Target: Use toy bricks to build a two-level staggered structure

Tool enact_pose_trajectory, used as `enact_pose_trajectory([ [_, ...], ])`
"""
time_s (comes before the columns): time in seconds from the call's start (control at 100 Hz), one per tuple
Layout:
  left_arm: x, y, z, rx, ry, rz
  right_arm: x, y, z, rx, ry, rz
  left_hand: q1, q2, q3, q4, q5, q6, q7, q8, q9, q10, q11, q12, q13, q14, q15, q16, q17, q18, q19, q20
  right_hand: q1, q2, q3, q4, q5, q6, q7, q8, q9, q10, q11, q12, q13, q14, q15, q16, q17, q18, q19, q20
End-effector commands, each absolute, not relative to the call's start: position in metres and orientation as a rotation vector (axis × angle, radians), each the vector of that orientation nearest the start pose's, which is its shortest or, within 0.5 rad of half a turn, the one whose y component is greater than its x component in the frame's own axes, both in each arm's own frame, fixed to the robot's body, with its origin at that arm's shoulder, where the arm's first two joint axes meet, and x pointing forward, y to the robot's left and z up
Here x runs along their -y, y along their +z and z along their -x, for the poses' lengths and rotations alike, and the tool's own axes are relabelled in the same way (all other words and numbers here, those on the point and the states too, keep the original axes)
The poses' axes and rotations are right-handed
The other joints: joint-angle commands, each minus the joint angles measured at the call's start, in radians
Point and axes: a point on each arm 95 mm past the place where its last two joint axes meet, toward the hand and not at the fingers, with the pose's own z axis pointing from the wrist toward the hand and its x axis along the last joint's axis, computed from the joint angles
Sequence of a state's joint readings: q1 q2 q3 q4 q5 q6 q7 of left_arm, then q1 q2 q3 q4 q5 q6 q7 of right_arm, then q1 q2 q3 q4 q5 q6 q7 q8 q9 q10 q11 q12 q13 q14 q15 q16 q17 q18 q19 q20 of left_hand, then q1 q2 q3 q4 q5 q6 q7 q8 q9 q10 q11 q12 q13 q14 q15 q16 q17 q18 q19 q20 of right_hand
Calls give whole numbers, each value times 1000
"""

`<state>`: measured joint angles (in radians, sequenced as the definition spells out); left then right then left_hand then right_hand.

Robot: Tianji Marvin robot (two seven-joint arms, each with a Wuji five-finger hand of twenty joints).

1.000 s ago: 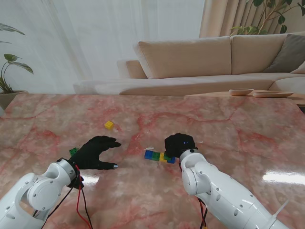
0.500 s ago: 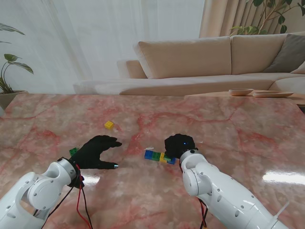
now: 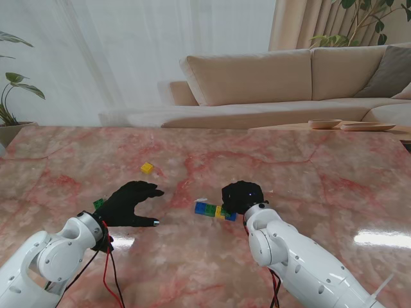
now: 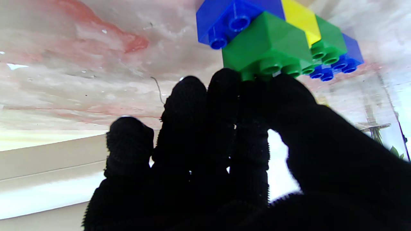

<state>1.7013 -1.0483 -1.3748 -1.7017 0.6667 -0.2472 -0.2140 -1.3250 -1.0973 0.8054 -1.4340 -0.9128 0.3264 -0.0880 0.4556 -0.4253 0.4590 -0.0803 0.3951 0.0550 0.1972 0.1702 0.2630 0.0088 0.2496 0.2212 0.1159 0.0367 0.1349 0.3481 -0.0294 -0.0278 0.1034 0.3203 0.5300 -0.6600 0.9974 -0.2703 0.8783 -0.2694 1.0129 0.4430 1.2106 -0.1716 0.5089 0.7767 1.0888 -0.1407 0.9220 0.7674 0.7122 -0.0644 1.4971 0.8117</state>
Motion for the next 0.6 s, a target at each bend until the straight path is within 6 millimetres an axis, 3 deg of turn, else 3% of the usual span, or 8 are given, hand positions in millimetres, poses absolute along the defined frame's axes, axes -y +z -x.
enact_pose_trajectory([
  [0.0, -27, -321, -366, -1630, -1718, 1461, -60, -393, -402, -1615, 1236, -1289, 23, 30, 3, 19, 28, 9, -3, -6, -22, -1, -25, -11, -27, -49, -30, -16, 1, -32, -47, -7, 97, -70, -45, 7, -8, -59, -82, -55, -8, -15, -26, -8, -25, -34, -3, -4, -8, -21, 16, -12],
  [0.59, -29, -319, -364, -1625, -1717, 1459, -66, -370, -404, -1501, 1343, -1256, 23, 29, 8, 18, 30, 11, -2, -5, -21, 4, -23, -10, -27, -48, -29, -15, 2, -34, -45, -8, 73, -38, -70, 8, -30, -55, -92, -49, -27, -16, -31, 0, -48, -40, -1, 1, -25, -27, 0, -4],
])
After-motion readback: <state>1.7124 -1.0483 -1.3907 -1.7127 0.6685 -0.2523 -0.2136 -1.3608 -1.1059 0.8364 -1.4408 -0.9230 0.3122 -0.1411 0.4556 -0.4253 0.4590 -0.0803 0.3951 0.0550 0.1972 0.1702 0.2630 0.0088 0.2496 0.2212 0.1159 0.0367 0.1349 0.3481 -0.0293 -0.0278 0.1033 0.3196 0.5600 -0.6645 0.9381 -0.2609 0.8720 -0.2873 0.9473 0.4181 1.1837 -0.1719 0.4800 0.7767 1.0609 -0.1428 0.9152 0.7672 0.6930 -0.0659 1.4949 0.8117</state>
